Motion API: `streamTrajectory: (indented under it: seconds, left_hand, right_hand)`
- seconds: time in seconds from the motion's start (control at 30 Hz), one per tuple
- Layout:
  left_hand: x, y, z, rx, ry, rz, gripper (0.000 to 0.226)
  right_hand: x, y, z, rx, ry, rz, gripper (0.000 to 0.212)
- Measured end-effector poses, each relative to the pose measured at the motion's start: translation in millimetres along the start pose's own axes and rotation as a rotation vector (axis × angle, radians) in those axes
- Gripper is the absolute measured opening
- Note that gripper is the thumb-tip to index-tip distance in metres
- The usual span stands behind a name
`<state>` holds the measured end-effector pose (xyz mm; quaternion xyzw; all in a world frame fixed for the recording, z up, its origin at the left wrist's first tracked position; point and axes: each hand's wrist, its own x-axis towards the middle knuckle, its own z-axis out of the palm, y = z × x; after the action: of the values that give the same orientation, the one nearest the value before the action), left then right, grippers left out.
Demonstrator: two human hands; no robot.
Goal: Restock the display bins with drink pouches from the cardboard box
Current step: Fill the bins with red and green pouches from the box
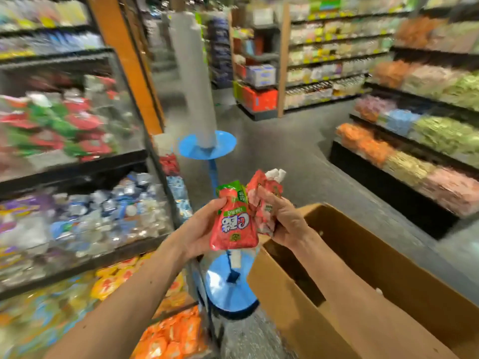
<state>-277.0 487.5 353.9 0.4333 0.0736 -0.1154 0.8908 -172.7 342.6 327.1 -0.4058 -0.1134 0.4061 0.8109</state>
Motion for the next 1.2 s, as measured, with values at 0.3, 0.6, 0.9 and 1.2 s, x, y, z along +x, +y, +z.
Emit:
streamTrajectory:
  seconds: [0.3, 0.6, 0.9, 1.2]
  left_hand:
    - [-153, 70, -68, -0.08, 0.352, 0.281, 0.053]
    - [-217, 175, -189, -0.062, 0.65, 0.472, 0.036]
    - [-215, 252, -229, 0.259, 0.784, 0.524, 0.05]
    - [-229, 325, -209, 0.827, 0.798, 0.81, 0.031]
  right_hand:
    - [82, 56, 141, 0.035, -0.263, 0.063, 0.033]
    - [154, 101, 276, -0.076, -0.259, 0.003, 0.022]
    - [192, 103, 338, -0.32, -0.225, -0.079, 0.051]
    - [229, 73, 364, -0.374, -0.262, -0.168, 0.042]
